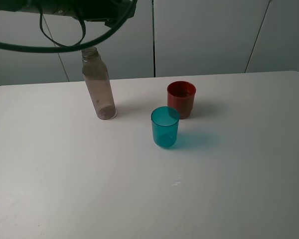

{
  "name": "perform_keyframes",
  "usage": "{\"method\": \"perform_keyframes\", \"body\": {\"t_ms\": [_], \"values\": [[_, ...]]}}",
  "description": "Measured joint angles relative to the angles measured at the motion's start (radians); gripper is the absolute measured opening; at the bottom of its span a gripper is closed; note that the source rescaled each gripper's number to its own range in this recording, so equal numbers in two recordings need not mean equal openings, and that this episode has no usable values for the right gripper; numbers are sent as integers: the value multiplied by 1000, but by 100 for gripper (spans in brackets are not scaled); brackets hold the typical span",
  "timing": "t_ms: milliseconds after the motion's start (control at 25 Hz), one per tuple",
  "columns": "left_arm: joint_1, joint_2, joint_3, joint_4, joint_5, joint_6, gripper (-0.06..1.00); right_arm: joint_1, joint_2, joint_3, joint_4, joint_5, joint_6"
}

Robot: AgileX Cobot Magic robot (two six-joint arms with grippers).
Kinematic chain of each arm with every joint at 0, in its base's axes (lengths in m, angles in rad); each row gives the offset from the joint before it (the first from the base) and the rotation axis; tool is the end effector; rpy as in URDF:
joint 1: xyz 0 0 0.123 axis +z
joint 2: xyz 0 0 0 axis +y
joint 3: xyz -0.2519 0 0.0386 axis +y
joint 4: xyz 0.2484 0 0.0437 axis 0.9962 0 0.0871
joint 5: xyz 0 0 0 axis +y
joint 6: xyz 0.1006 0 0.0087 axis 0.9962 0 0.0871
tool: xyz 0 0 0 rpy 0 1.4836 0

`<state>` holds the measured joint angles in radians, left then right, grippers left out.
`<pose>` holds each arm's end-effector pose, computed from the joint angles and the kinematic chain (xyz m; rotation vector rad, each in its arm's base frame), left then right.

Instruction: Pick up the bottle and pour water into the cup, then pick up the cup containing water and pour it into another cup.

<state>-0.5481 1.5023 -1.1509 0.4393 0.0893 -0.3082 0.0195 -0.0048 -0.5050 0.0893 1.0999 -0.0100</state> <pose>0.3131 -0.1866 0.2983 0.6150 1.8223 -0.2452 0.0315 0.0086 0.2713 -0.0373 2.0720 0.1132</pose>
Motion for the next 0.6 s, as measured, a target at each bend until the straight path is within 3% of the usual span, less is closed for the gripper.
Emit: {"method": "perform_keyframes", "body": {"t_ms": [120, 320, 440, 600], "values": [[44, -75, 0, -114, 183, 74, 98, 0, 0, 0, 0, 0, 0], [143, -209, 2, -185, 442, 91, 98, 0, 0, 0, 0, 0, 0], [218, -332, 52, -196, 477, 92, 99, 0, 0, 0, 0, 0, 0], [320, -550, 217, -199, 472, 64, 99, 0, 0, 0, 0, 0, 0]]}}
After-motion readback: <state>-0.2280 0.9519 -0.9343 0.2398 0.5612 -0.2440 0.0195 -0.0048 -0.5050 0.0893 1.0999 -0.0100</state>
